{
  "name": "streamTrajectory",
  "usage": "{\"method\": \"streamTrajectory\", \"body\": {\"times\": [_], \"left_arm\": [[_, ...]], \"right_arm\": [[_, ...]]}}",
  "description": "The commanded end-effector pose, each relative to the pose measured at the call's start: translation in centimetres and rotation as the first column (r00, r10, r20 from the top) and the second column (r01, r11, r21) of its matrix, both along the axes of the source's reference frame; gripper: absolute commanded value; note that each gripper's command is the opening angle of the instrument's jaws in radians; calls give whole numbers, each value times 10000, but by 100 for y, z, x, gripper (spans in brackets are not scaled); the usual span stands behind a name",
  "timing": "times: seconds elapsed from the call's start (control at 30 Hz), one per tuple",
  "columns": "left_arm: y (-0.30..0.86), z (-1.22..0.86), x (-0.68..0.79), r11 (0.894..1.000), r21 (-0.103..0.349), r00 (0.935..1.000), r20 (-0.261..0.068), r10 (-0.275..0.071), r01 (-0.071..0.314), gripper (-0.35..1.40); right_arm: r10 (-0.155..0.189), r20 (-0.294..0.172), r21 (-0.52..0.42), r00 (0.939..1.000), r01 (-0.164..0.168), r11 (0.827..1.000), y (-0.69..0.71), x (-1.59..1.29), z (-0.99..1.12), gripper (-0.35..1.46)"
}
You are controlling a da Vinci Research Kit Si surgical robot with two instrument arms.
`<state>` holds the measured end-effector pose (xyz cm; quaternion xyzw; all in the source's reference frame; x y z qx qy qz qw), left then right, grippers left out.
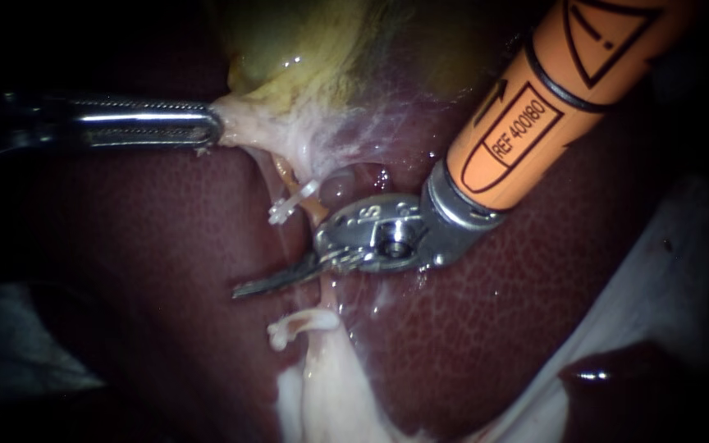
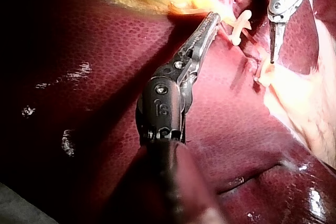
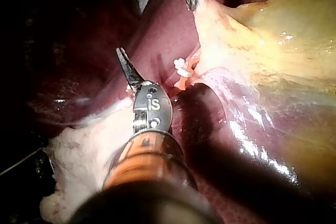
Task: Go back from the cut left tube
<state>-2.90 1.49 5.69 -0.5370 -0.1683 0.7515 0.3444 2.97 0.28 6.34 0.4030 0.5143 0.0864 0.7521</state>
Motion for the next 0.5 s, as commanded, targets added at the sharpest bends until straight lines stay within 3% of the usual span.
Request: {"method": "streamTrajectory", "body": {"times": [0.03,0.1,0.13,0.2,0.27,0.33,0.5], "left_arm": [[0,0,0,10000,-1,10000,0,1,-1,-35],[0,0,0,10000,-1,10000,0,1,-1,-35],[0,0,0,10000,-1,10000,0,1,-1,-35],[0,0,0,10000,-1,10000,0,1,-1,-35],[0,0,0,10000,-2,10000,0,2,-2,-35],[0,0,0,10000,-2,10000,1,2,-2,-35],[0,2,0,10000,-7,10000,3,8,-8,-35]], "right_arm": [[-13,-4,-3,10000,13,10000,0,-1,0,-35],[19,37,35,10000,-20,10000,0,-1,-1,-35],[70,62,11,10000,-70,10000,0,-1,-1,-3],[484,335,-23,9983,-483,9988,0,0,-1,93],[1069,575,-122,9926,-1064,9943,0,3,-1,133],[1349,562,-85,9893,-1347,9909,0,3,-1,140],[1424,629,91,9878,-1433,9896,0,2,-2,143]]}}
